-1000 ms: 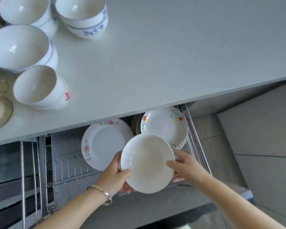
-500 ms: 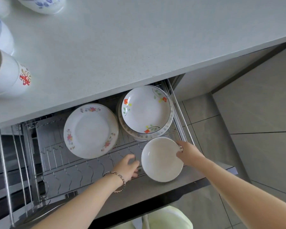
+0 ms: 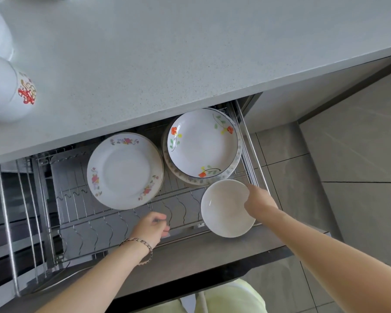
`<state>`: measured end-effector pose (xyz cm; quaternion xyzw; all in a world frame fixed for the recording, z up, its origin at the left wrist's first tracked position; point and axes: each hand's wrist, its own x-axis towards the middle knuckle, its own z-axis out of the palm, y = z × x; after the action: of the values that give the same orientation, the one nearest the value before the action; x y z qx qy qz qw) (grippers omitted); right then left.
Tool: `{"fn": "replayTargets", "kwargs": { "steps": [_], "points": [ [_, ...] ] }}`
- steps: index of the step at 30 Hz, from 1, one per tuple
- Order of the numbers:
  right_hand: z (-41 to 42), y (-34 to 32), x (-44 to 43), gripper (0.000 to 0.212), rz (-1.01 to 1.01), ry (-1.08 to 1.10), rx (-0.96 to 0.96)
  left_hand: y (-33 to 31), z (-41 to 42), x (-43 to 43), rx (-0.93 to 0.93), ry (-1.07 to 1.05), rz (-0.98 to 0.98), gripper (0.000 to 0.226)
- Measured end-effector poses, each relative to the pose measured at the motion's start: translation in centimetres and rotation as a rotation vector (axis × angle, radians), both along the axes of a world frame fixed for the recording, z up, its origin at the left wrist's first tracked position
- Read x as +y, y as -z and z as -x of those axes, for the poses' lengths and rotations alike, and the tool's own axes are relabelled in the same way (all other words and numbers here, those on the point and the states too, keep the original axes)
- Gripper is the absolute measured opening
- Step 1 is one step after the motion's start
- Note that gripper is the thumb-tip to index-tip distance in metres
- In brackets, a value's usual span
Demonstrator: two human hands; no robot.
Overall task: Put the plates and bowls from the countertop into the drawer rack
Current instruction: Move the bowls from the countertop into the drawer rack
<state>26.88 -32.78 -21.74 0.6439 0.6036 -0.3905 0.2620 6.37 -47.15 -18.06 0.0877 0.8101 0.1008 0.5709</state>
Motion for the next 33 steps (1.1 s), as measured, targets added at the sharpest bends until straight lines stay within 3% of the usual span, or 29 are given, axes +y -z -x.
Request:
{"fn": "replayTargets", "kwargs": {
  "steps": [8,13,17,21,26,30,33],
  "points": [
    [-0.8,-1.8,0.6,0.054,-0.016,-0.045,0.078,0.9,-1.1,0.8,-0.088,-0.017,0.020,0.031],
    [3.1,0.2,-2.0,0.060,0.081,-0.143,0.195,1.4,-0.7,1.5,-0.070,0.081,0.035,0.061],
    [7.5,3.4,-4.5,0.051,0.216,-0.120,0.225,2.6,0.9,1.0,0.028,0.105,0.083,0.031],
    [9.8,6.0,-5.7,0.046,0.242,0.016,0.213,4.4,2.9,-0.6,0.111,0.127,0.166,0.053],
    [9.7,6.7,-5.8,0.042,0.255,0.088,0.171,4.7,4.5,-1.9,0.111,0.064,0.171,0.048],
    [9.5,5.1,-5.5,0.040,0.176,-0.031,0.012,4.2,5.9,-2.7,0.076,-0.010,0.149,0.030],
    [10.6,2.1,-5.4,0.039,0.225,-0.282,-0.082,2.3,7.1,-3.0,0.006,-0.071,0.062,0.022]
  ]
}}
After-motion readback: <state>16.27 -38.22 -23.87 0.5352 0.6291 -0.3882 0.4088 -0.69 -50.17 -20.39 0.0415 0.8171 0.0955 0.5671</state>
